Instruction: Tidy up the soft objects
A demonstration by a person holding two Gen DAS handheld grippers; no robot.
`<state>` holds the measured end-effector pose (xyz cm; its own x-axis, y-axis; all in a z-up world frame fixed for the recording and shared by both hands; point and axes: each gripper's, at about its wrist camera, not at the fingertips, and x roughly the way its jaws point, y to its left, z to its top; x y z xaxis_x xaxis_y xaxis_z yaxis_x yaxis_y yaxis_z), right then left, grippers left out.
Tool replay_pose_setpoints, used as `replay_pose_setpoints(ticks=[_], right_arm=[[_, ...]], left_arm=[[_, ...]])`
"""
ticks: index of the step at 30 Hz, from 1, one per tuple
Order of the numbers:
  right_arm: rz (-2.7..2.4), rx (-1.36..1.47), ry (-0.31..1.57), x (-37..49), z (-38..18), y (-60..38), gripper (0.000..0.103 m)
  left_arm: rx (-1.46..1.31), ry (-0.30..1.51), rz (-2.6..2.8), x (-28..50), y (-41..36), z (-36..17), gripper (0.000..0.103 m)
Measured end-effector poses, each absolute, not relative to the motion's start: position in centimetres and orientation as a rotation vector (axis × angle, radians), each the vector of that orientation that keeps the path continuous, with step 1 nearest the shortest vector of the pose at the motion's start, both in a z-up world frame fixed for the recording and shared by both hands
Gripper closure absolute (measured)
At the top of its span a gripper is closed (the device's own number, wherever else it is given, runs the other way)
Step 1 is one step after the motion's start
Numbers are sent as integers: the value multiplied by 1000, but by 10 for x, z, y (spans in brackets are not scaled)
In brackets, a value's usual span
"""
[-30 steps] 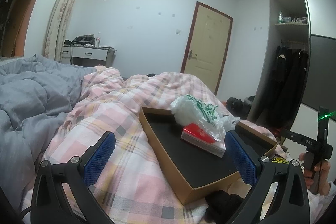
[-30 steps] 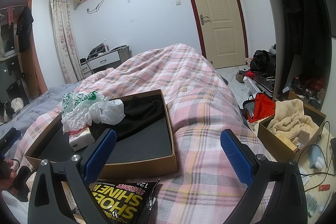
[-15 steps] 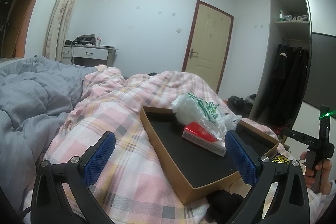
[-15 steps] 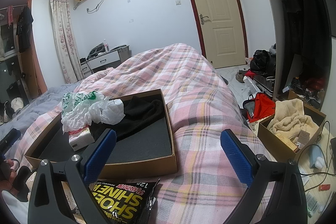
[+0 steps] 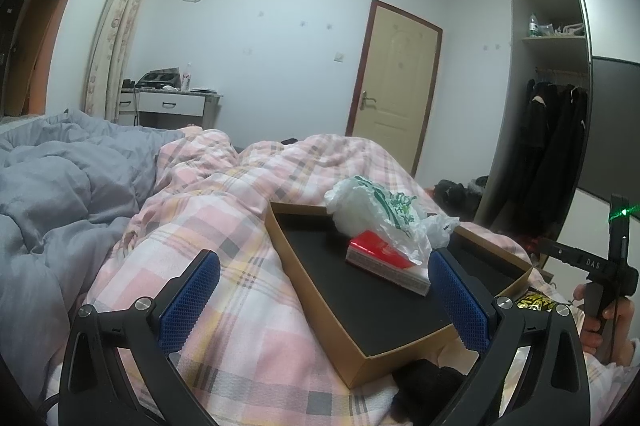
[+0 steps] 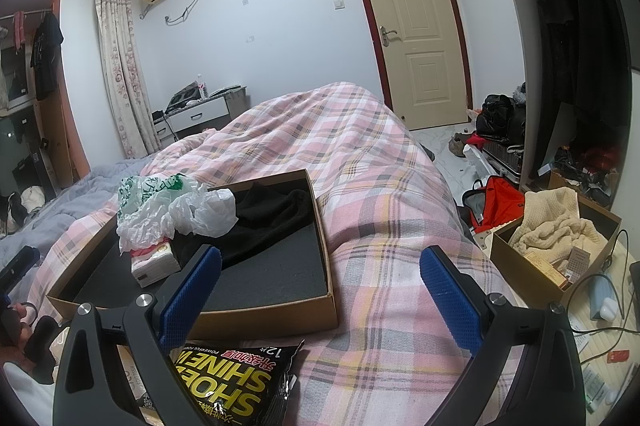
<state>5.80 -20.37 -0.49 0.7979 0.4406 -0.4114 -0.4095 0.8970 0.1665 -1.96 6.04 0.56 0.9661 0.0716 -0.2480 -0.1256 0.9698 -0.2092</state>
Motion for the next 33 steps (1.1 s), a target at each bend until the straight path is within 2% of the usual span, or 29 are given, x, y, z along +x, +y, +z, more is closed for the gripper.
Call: replay_pose_setpoints(ticks=[33], right_arm=[[456,69,460,58,-5,-205,4]], left_arm=[[-216,244,93,-21,59,7,0]])
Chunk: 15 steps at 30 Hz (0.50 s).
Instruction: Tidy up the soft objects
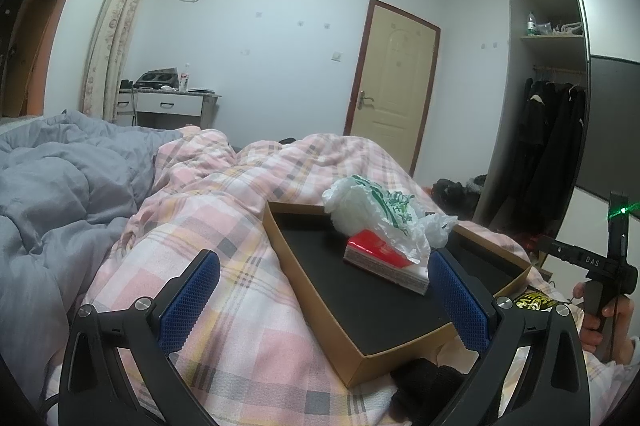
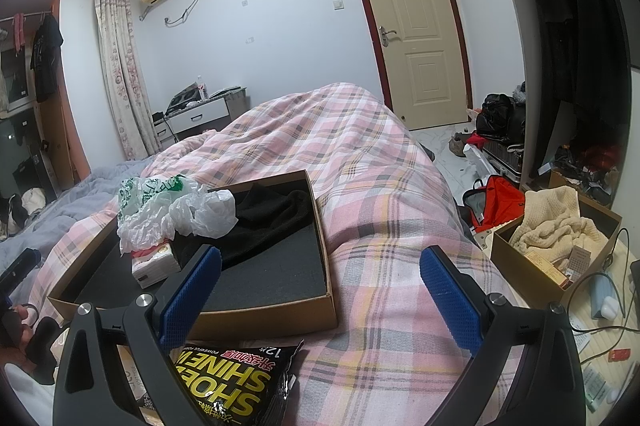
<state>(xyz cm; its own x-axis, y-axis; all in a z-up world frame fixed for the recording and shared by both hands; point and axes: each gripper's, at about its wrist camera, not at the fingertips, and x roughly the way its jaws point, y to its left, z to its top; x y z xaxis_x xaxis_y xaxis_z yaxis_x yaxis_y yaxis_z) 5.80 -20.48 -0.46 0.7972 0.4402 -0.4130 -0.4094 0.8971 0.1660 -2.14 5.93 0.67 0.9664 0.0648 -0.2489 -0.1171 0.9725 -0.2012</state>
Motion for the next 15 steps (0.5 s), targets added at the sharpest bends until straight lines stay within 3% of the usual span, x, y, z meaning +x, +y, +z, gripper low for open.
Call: replay_pose_setpoints(ticks=[15], right_arm=[[457,70,461,58,-5,-205,4]], left_arm=[[-215,249,95,-20,58,7,0]])
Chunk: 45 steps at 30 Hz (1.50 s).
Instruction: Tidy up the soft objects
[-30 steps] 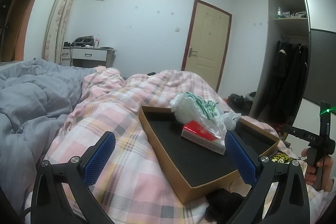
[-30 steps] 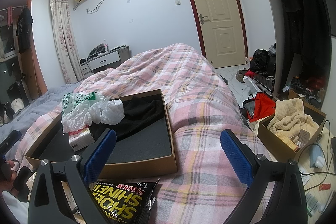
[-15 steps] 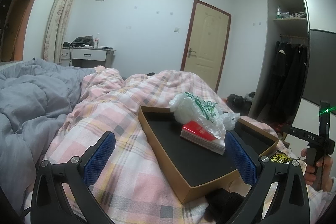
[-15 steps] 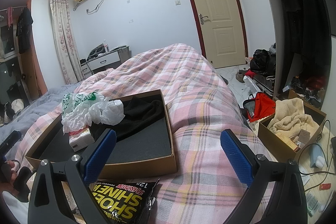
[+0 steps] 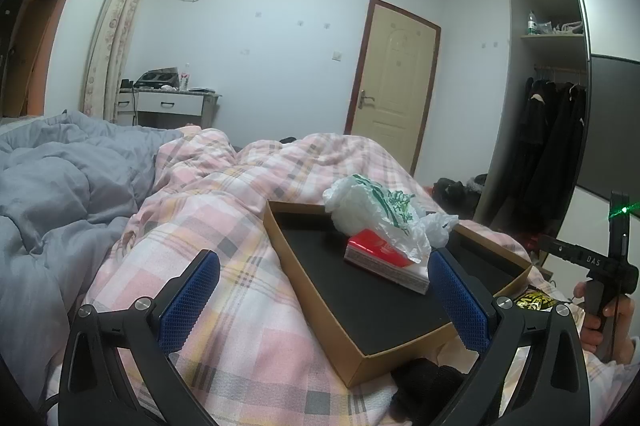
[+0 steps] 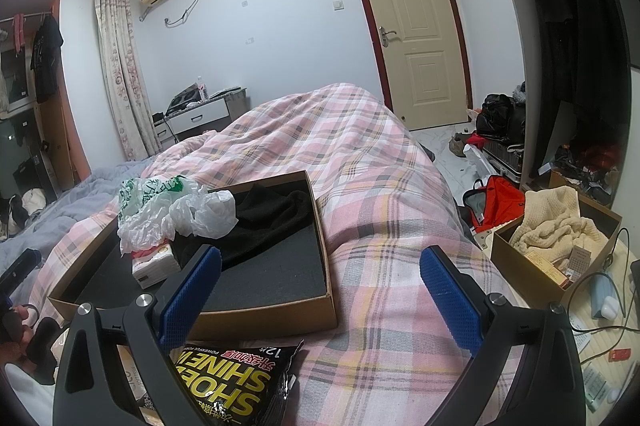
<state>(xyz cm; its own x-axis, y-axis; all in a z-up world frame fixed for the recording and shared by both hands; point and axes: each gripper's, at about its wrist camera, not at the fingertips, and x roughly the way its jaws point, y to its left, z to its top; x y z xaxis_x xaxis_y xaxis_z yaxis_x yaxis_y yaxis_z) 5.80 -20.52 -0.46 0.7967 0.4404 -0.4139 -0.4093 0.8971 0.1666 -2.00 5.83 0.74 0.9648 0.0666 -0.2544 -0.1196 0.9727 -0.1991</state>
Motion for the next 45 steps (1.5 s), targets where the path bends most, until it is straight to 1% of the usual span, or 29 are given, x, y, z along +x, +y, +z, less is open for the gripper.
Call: replay_pose_setpoints(ticks=[7,11,17,20,24,27,29,34,41,42,44,45], right_arm=[[468,58,448,55,1,-203,4],[595,-62,450,55,23,-174,4],[692,-186,590,78,46,-113,4],[726,-268,667,85,39,-84,4],[798,-451,821,96,13,-36,4],[865,-527,910,103,-5,-19,5],[846,-555,927,108,-12,-11,6],[871,-511,987,120,-15,3,6],[910,-528,980,114,-21,15,6],[913,-539,985,112,-24,18,7],[916,-563,998,109,-31,22,19],[910,-586,1009,107,-36,24,19]], left_arm=[[-215,252,96,-20,58,7,0],[-215,252,96,-20,58,7,0],[-215,253,96,-20,58,7,0],[-215,258,99,-19,58,7,0],[-214,269,102,-18,58,6,0],[-214,271,102,-17,58,5,0],[-214,272,102,-17,58,6,0],[-214,274,103,-17,58,5,0],[-212,279,105,-16,58,5,0],[-211,280,106,-16,58,5,0],[-211,281,106,-15,58,5,0],[-210,281,106,-15,58,5,0]])
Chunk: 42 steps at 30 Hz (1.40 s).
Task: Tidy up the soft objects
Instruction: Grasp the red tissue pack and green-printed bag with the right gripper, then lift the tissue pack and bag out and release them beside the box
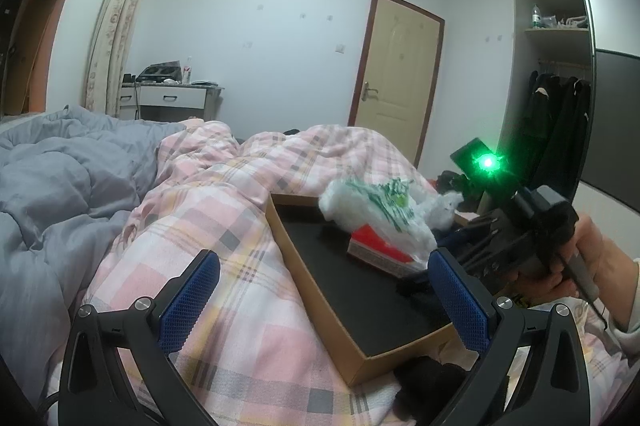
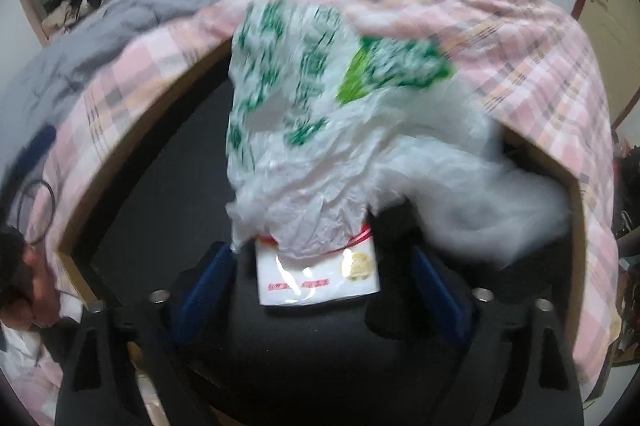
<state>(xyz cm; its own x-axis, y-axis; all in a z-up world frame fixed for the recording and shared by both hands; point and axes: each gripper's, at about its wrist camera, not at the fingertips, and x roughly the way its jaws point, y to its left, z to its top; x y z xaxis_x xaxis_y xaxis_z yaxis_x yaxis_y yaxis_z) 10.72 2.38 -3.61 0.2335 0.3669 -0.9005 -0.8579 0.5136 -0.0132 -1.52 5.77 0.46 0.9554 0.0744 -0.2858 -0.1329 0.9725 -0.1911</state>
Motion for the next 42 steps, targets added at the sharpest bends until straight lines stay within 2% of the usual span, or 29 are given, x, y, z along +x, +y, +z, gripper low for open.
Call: replay_pose_setpoints(ticks=[3,5,6,10,30,42], right_arm=[[910,-587,994,105,-36,24,25],[907,-587,986,105,-33,22,44],[925,-581,978,105,-32,20,48],[942,-535,975,106,-28,8,53],[1019,-272,735,76,13,-72,55],[1158,-340,592,-9,15,-104,55]], left_arm=[[-211,281,106,-15,58,5,0],[-211,281,106,-15,58,5,0],[-211,282,106,-15,58,5,0],[-211,281,106,-15,58,5,0],[-210,282,107,-15,57,5,0],[-209,283,107,-15,57,5,0]])
